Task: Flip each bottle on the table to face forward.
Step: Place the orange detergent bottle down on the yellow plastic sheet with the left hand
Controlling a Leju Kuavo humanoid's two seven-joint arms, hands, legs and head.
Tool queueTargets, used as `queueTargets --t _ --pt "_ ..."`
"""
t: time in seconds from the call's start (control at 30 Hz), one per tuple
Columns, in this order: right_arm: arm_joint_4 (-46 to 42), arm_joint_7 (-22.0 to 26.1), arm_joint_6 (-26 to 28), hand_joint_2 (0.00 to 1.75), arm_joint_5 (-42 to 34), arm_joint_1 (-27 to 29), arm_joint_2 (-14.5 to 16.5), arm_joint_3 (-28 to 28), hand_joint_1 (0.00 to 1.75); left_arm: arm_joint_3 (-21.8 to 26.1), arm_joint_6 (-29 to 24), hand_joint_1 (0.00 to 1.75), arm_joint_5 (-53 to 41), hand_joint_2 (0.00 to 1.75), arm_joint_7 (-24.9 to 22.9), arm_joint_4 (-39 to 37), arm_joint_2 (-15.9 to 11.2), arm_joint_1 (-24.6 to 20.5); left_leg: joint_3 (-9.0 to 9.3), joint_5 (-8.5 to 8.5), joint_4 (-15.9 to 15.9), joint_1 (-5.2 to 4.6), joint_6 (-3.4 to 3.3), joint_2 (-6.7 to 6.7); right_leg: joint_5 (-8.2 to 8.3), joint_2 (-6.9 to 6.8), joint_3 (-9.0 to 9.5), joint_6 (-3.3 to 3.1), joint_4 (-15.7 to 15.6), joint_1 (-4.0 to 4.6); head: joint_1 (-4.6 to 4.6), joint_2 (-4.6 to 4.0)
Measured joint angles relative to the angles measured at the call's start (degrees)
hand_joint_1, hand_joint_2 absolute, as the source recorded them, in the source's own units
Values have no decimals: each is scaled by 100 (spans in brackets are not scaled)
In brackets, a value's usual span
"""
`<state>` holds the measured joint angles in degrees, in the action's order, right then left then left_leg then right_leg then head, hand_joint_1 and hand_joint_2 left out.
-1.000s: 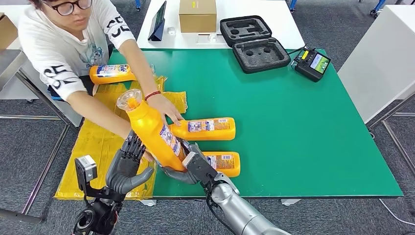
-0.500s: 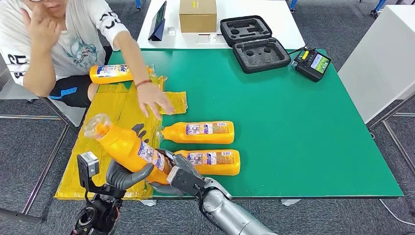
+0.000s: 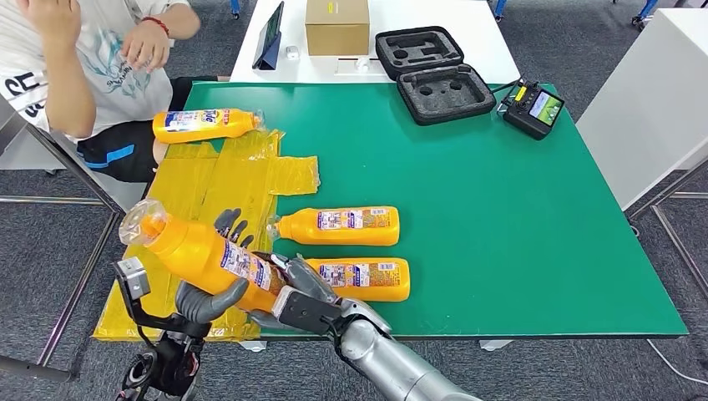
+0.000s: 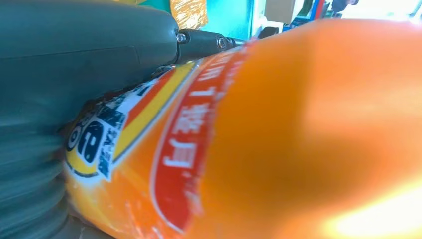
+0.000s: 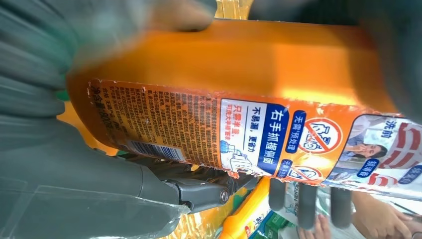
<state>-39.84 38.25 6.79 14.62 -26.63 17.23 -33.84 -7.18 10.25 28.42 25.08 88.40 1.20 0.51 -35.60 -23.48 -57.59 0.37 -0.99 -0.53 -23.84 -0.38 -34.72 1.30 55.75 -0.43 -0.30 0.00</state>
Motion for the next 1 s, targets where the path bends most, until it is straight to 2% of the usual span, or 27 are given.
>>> queueTargets --t 0.23,0.27,0.37,0.4,1.0 --pt "24 -23 -2 175 35 -31 2 -13 175 46 25 3 46 175 14 61 -15 -9 0 0 0 0 0 0 0 0 0 0 0 0 1 0" --pt "28 -35 -2 175 47 -36 2 -13 175 51 35 25 61 175 25 64 -17 -9 0 0 0 0 0 0 0 0 0 0 0 0 0 0" --pt "58 -121 -2 175 98 -55 1 -16 175 76 68 151 166 175 76 97 -20 -13 0 0 0 0 0 0 0 0 0 0 0 0 1 0" --pt "76 -157 -2 175 121 -63 1 -17 175 93 70 173 213 175 86 116 -21 -18 0 0 0 0 0 0 0 0 0 0 0 0 1 0" --pt "249 -343 7 175 411 -165 6 -58 175 141 -57 175 -27 175 128 161 -30 -65 0 0 0 0 0 -1 0 1 -4 0 0 0 1 0"
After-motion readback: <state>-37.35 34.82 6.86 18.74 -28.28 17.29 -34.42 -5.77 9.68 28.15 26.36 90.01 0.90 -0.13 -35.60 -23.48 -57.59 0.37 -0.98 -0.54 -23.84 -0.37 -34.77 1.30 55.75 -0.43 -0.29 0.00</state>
